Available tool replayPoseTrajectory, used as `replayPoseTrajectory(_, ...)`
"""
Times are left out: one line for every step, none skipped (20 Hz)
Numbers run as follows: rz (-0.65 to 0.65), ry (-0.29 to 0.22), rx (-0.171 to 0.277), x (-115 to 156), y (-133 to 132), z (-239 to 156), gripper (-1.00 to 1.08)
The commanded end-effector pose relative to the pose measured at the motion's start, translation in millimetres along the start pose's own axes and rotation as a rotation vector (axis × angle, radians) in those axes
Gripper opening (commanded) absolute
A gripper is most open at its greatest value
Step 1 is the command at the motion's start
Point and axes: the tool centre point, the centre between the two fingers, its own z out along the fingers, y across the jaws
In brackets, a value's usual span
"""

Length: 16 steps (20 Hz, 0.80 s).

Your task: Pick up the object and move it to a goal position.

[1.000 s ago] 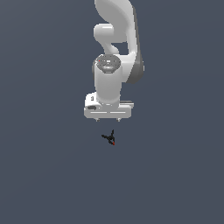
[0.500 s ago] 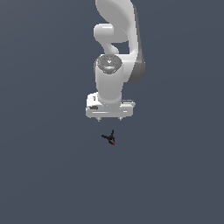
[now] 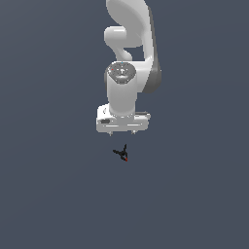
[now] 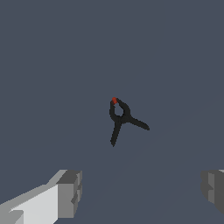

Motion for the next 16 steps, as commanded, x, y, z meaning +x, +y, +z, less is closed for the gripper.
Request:
replayPoseTrajectory(-0.022, 0.001, -0.001, 1.9, 0.2, 4.8, 1.0)
replayPoseTrajectory(-0.034, 0.002, -0.001, 3.1, 0.3, 7.4, 1.0)
replayPoseTrajectory(-0.047, 0.004, -0.002, 4.4, 0.4, 10.3, 1.0)
replayPoseTrajectory(-0.062, 0.005, -0.002, 5.8, 0.6, 13.5, 1.0)
replayPoseTrajectory(-0.079, 0.007, -0.003, 7.3, 0.7, 17.0, 1.0)
replayPoseTrajectory(-0.097, 0.008, -0.003, 8.9, 0.8, 20.8, 1.0)
replayPoseTrajectory(-0.116, 0.01, -0.003, 10.6, 0.9, 25.0, 1.0)
replayPoseTrajectory(-0.137, 0.012, -0.004, 12.4, 1.0, 29.5, 1.0)
replayPoseTrajectory(-0.159, 0.015, -0.004, 14.3, 1.0, 34.4, 1.0)
replayPoseTrajectory(-0.183, 0.017, -0.004, 16.3, 1.1, 39.6, 1.0)
replayPoseTrajectory(-0.208, 0.02, -0.004, 18.3, 1.1, 45.1, 1.0)
replayPoseTrajectory(-0.233, 0.022, -0.004, 20.2, 1.1, 50.5, 1.0)
replayPoseTrajectory(-0.255, 0.025, -0.004, 22.0, 1.0, 55.6, 1.0)
replayPoseTrajectory(-0.277, 0.027, -0.004, 23.5, 0.9, 60.3, 1.0)
replayPoseTrajectory(-0.297, 0.029, -0.004, 25.0, 0.8, 64.7, 1.0)
replayPoseTrajectory(-0.315, 0.032, -0.003, 26.3, 0.7, 68.9, 1.0)
